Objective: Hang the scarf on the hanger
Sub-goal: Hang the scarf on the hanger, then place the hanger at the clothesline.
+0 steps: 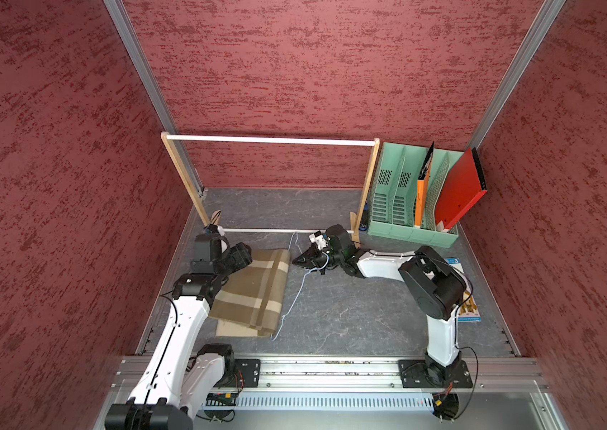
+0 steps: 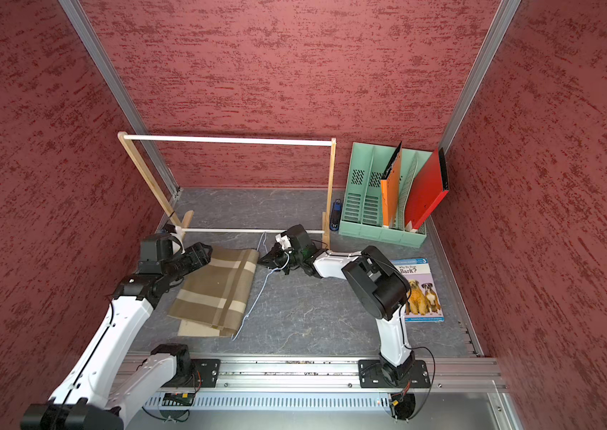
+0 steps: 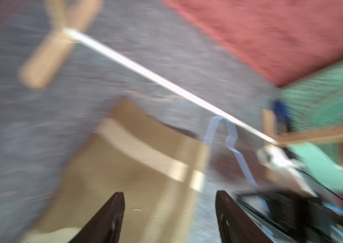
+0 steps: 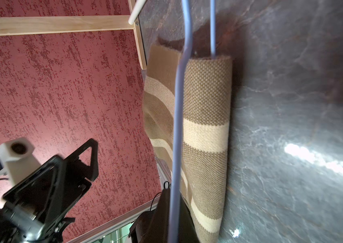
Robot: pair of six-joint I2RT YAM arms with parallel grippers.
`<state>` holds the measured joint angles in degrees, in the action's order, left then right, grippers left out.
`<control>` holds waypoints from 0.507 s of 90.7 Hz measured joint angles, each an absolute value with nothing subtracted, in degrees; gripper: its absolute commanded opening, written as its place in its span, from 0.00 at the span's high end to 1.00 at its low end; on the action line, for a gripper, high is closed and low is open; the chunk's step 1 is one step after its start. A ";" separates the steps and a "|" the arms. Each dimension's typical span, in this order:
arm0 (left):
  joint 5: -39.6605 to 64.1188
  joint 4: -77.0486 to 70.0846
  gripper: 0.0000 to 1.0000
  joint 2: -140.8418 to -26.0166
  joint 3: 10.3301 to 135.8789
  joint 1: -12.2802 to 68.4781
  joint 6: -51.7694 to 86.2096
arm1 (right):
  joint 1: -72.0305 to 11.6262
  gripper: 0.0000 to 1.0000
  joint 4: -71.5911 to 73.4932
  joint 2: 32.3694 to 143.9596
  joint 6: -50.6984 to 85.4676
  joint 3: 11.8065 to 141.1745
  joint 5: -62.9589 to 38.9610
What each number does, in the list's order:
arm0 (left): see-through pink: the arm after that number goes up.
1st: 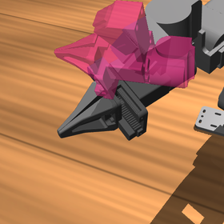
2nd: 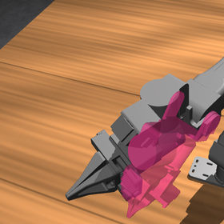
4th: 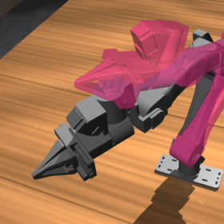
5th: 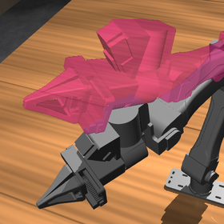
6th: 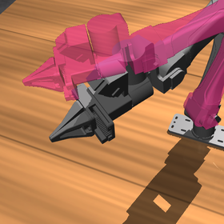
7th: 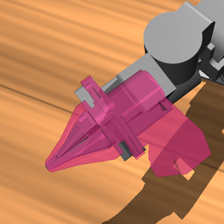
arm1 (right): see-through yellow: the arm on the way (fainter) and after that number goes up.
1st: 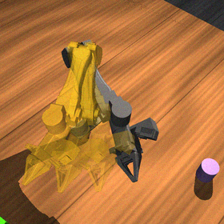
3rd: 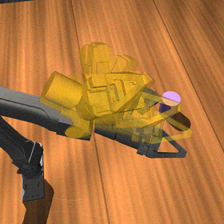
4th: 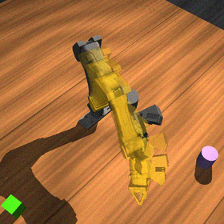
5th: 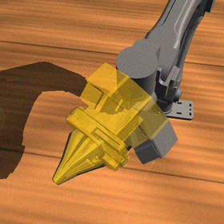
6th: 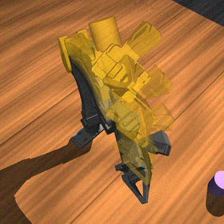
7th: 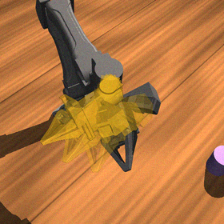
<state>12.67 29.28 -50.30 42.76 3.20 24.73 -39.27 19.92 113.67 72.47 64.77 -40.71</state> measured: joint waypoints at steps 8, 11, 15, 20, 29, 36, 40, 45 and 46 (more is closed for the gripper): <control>18.00 25.71 0.28 -48.75 40.25 9.23 26.35 | -39.11 1.00 19.81 113.38 72.40 64.77 -40.69; 19.31 24.60 0.28 -48.66 39.18 11.60 26.89 | -39.09 1.00 19.79 113.34 72.40 64.77 -40.69; 20.53 23.27 0.28 -48.82 37.89 14.20 27.59 | -39.09 1.00 19.79 113.27 72.40 64.77 -40.69; 21.43 21.63 0.28 -49.43 36.16 17.56 28.32 | -39.07 1.00 19.77 113.25 72.40 64.77 -40.69; 21.80 18.74 0.27 -51.20 33.28 22.55 29.17 | -39.00 1.00 19.75 113.25 72.40 64.77 -40.69; 21.71 16.82 0.26 -53.06 31.99 25.87 29.56 | -38.89 1.00 19.75 113.25 72.40 64.77 -40.69; 21.47 15.68 0.26 -54.54 31.77 27.57 29.63 | -38.83 1.00 19.75 113.23 72.40 64.77 -40.66; 20.80 14.52 0.26 -56.36 31.77 29.52 29.69 | -38.76 1.00 19.75 113.23 72.40 64.77 -40.66; 20.64 14.37 0.26 -56.75 31.77 29.85 29.58 | -38.76 1.00 19.75 113.23 72.42 64.77 -40.66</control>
<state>20.64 14.37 -56.75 31.77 29.85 29.58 -38.76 19.75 113.23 72.42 64.77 -40.66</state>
